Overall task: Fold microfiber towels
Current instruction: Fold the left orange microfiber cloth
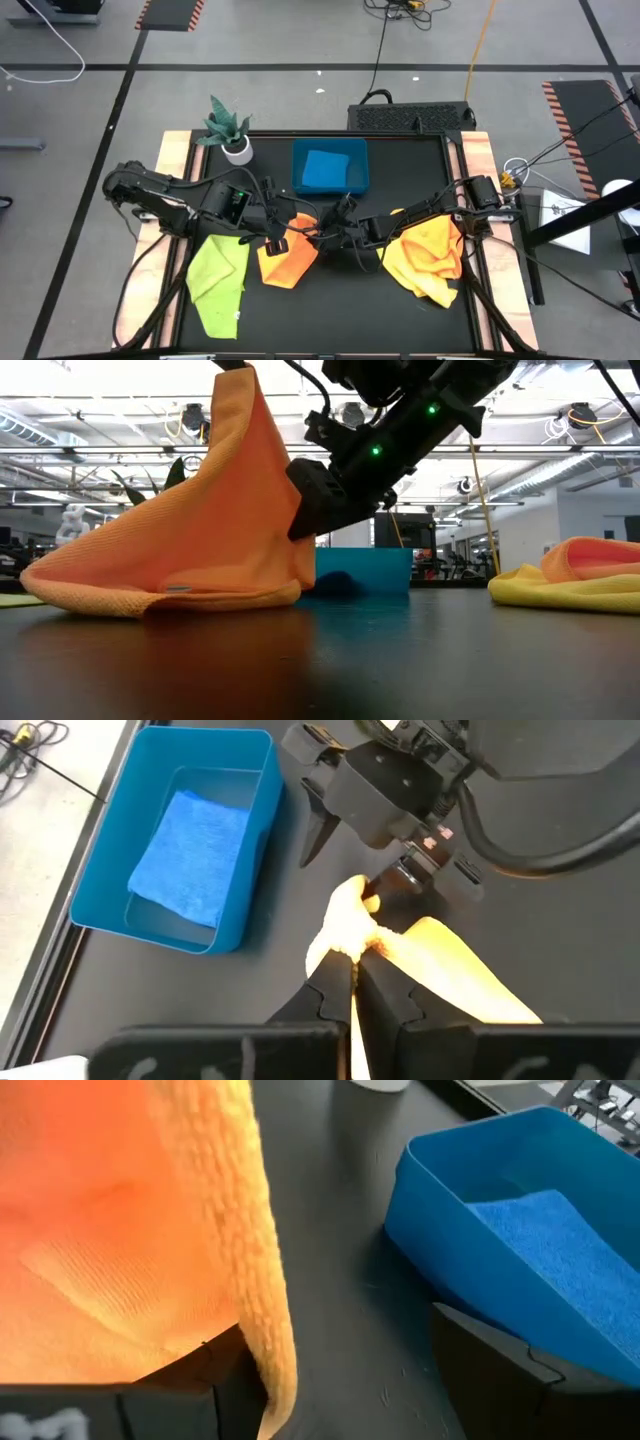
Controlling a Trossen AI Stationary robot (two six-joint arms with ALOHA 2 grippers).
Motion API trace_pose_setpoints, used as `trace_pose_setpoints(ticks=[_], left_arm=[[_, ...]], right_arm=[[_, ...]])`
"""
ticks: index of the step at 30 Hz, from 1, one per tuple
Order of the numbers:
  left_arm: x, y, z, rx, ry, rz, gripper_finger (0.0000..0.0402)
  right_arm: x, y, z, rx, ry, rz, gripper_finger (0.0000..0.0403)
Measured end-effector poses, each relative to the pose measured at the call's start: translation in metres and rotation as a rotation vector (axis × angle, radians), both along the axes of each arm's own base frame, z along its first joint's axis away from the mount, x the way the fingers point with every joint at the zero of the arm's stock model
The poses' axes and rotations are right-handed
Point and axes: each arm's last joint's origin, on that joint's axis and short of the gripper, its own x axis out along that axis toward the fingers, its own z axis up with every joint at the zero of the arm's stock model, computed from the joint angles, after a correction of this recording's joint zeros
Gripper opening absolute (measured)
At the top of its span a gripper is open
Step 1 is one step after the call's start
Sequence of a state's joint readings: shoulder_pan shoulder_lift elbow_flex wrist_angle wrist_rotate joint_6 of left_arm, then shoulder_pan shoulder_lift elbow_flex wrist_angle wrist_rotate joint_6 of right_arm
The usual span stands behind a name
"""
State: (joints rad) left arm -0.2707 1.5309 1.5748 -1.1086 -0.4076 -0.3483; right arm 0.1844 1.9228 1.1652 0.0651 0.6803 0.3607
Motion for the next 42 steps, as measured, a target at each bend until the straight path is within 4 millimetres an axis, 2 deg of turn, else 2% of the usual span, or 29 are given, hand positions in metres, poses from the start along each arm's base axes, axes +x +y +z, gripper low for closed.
trace_pose_setpoints(ticks=[7, 13, 18, 23, 27, 37, 42], left_arm=[[-0.004, -0.002, 0.002, -0.008, 0.010, -0.013, 0.0017], [-0.005, -0.003, 0.001, -0.011, 0.018, -0.021, 0.0005], [-0.005, -0.003, 0.001, -0.009, 0.027, -0.020, 0.0018], [-0.007, -0.002, 0.000, -0.002, 0.050, -0.020, 0.0005], [-0.008, -0.002, -0.001, -0.006, 0.058, -0.008, 0.0014], [-0.009, -0.002, -0.001, -0.010, 0.071, -0.010, 0.0007], [-0.014, -0.003, -0.003, -0.009, 0.115, -0.018, 0.0017]], right_arm=[[-0.008, -0.001, -0.007, 0.020, 0.084, -0.037, 0.0247], [-0.011, 0.004, -0.009, 0.018, 0.115, -0.025, 0.0237], [-0.013, 0.010, -0.010, 0.016, 0.121, -0.007, 0.0198], [-0.013, 0.011, -0.010, 0.011, 0.127, -0.001, 0.0153], [-0.014, 0.010, -0.011, 0.005, 0.147, 0.000, 0.0121], [-0.016, 0.012, -0.012, -0.012, 0.182, 0.015, 0.0075], [-0.020, 0.020, -0.005, -0.047, 0.201, 0.072, 0.0013]])
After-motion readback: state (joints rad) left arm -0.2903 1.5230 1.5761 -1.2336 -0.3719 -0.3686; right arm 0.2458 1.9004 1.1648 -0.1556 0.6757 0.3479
